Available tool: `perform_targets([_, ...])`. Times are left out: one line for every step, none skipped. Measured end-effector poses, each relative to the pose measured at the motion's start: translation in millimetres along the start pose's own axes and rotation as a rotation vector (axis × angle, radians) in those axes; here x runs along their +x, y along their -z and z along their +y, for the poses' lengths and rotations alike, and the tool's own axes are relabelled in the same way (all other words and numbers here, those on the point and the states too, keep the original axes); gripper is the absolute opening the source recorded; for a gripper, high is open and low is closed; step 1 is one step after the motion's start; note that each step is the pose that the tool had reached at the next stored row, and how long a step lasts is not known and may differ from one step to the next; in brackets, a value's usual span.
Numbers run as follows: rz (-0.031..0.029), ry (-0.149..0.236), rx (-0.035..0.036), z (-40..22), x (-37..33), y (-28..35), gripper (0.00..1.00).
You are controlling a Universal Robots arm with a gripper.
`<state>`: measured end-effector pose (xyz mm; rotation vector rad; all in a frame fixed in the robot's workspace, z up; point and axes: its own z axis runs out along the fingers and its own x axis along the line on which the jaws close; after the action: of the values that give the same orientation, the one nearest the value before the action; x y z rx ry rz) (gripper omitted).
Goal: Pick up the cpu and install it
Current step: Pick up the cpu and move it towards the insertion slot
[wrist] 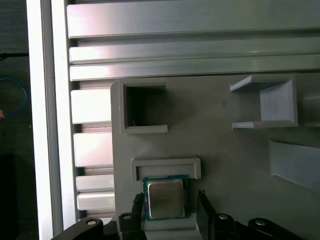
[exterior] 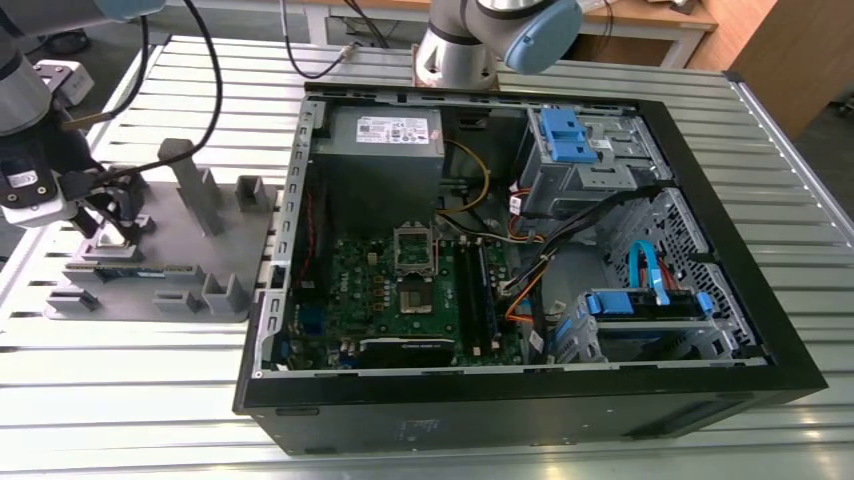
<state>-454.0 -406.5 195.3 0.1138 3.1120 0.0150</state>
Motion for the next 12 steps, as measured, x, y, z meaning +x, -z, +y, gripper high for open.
perform_targets([0.0000,0.001,-0.0001,0.3,-0.2,-0.5,0.53])
perform_targets([0.0000,0.002,-0.0001,0.4,-0.4,-0.9,0.53])
perform_targets([-0.0001,0.002,-0.0002,0.4,-0.4,-1.0,0.53])
perform_targets([-0.0001,0.002,-0.0001,0.4,-0.3,-1.0,0.53])
perform_targets([0.0000,0.002,-0.0001,0.4,-0.3,-0.9,0.53])
perform_targets([0.0000,0.002,-0.0001,0.4,-0.3,-0.9,0.53])
perform_targets([-0.0001,0.003,-0.0002,0.4,-0.4,-1.0,0.53])
perform_targets([0.0000,0.005,-0.0002,0.4,-0.3,-1.0,0.53])
perform_targets([0.0000,0.010,-0.0004,0.4,-0.3,-1.2,0.53])
perform_targets([0.0000,0.017,-0.0006,0.4,-0.3,-1.4,0.53])
perform_targets([0.0000,0.024,-0.0008,0.4,-0.3,-1.6,0.53])
perform_targets([0.0000,0.031,-0.0010,0.4,-0.3,-1.9,0.53])
